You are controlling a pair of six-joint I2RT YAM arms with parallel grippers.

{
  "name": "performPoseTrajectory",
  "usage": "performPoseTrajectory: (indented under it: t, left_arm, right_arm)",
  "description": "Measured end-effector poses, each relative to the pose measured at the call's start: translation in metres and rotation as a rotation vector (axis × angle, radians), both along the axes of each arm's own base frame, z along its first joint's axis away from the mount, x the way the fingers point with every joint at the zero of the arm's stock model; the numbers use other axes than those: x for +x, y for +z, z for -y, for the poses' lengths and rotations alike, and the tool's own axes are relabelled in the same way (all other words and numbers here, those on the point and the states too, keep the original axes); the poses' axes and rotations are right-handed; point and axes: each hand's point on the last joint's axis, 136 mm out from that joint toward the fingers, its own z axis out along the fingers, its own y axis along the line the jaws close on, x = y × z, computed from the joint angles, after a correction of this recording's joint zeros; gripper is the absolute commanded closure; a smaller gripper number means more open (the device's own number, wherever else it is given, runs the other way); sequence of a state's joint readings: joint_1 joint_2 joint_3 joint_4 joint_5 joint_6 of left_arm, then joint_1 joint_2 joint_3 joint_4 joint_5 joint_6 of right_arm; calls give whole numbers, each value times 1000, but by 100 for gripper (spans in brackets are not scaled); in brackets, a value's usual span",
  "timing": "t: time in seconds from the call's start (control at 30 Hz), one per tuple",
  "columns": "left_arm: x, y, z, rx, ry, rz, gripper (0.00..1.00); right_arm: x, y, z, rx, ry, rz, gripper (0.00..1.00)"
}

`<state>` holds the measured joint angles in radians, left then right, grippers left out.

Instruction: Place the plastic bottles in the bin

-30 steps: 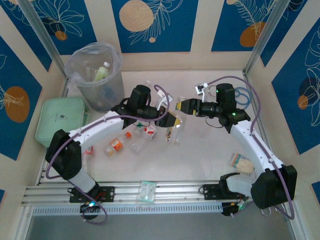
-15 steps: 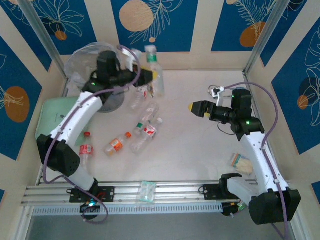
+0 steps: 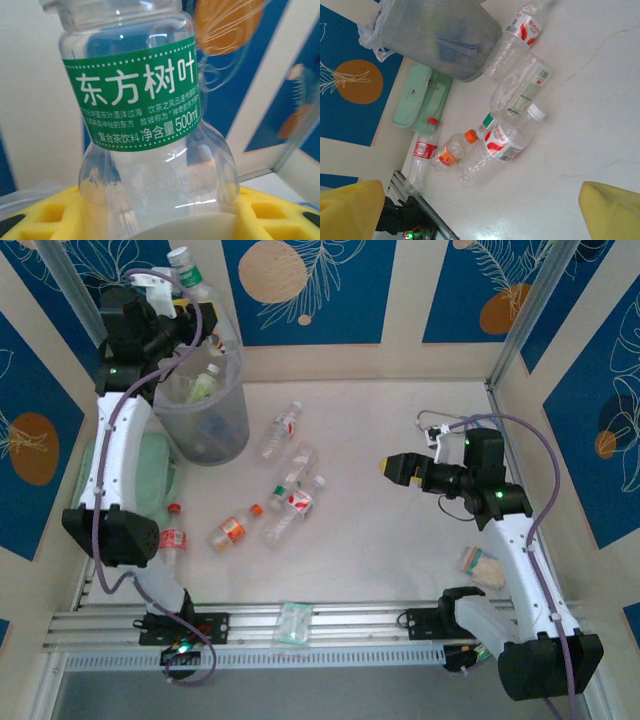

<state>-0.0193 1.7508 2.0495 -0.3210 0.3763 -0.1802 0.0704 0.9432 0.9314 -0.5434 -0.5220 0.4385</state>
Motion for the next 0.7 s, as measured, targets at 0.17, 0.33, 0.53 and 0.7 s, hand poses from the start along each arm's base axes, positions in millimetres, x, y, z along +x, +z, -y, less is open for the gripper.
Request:
performPoseTrajectory:
  t: [0.17, 0.33, 0.53, 0.7]
  left_arm:
    - [44, -57, -35, 32, 100, -130, 100]
    - [70, -122, -45, 87, 137, -281, 100]
    - [59, -165, -52, 198, 138, -422, 100]
    - [47, -179, -50, 268, 90, -492, 100]
  right_arm:
    - [-10, -1, 3, -14, -7, 5, 0]
    - [-13, -4, 7, -36, -28, 1, 0]
    - [-14, -6, 12, -62, -50, 5, 0]
    - [-12, -8, 15, -80, -64, 7, 0]
